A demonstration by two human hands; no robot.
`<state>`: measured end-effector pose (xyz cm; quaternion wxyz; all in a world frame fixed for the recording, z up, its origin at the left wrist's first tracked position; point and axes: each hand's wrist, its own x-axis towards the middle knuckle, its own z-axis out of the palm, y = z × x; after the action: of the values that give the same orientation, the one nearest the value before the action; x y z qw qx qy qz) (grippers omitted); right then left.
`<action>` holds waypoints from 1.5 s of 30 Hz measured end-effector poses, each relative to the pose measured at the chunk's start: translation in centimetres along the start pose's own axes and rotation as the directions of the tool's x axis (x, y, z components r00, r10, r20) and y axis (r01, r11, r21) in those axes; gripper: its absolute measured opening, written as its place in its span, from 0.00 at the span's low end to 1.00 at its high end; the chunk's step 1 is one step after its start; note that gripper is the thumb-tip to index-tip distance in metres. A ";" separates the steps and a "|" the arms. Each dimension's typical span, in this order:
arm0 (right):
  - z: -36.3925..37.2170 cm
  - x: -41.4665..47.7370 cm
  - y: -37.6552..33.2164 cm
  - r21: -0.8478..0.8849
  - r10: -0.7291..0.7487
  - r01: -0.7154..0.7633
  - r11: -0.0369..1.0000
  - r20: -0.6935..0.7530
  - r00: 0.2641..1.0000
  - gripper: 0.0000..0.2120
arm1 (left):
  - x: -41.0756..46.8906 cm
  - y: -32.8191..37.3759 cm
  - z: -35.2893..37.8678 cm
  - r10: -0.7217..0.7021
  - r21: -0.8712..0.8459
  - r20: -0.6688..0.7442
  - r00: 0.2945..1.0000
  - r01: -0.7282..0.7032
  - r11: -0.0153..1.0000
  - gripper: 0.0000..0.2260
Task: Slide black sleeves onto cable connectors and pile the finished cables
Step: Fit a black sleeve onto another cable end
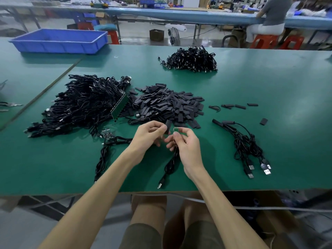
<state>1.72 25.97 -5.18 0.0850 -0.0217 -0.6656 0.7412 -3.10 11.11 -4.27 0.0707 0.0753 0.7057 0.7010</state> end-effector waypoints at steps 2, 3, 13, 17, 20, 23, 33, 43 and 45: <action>0.0 0.0 0.2 0.003 -0.005 0.005 1.000 0.013 1.000 0.01 | -0.3 -0.4 -0.4 -0.006 -0.044 0.045 0.999 0.008 0.999 0.06; -0.1 -0.1 0.2 0.000 -0.008 0.008 1.000 0.018 1.000 0.02 | -0.4 -0.5 -0.5 -0.007 -0.056 0.060 0.998 0.010 0.998 0.07; -0.1 0.0 0.4 -0.048 -0.008 0.009 0.999 0.023 1.000 0.07 | -1.1 -1.0 -0.9 0.086 0.000 0.118 0.989 -0.087 0.996 0.07; -0.2 0.0 0.3 -0.036 -0.015 0.015 0.999 0.012 1.000 0.08 | -1.0 -1.0 -1.1 0.106 -0.014 0.144 0.984 -0.105 0.994 0.07; -0.2 -0.1 0.3 -0.037 -0.013 0.014 0.999 0.014 1.000 0.08 | -1.1 -1.0 -1.2 0.103 -0.050 0.163 0.981 -0.096 0.994 0.03; -0.3 -0.1 0.3 -0.038 -0.015 0.015 0.999 0.014 1.000 0.07 | -1.1 -1.0 -1.0 0.109 -0.046 0.164 0.980 -0.103 0.994 0.05; -0.3 0.1 0.7 -0.060 -0.014 0.015 0.998 0.007 1.000 0.07 | -1.3 -1.1 -1.4 0.103 -0.183 0.178 0.979 -0.070 0.981 0.14; -0.2 0.2 0.5 -0.031 -0.009 0.010 0.999 0.048 0.999 0.08 | -1.0 -1.0 -1.7 0.051 -0.413 0.040 0.998 -0.030 0.910 0.11; -0.1 0.1 0.4 -0.028 -0.010 0.012 1.000 0.065 0.998 0.08 | -1.0 -1.0 -1.7 0.057 -0.430 0.019 0.998 -0.043 0.902 0.11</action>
<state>1.55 26.09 -5.61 0.0671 0.0047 -0.6785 0.7315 -2.49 9.25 -5.26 0.0785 0.0870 0.5306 0.8395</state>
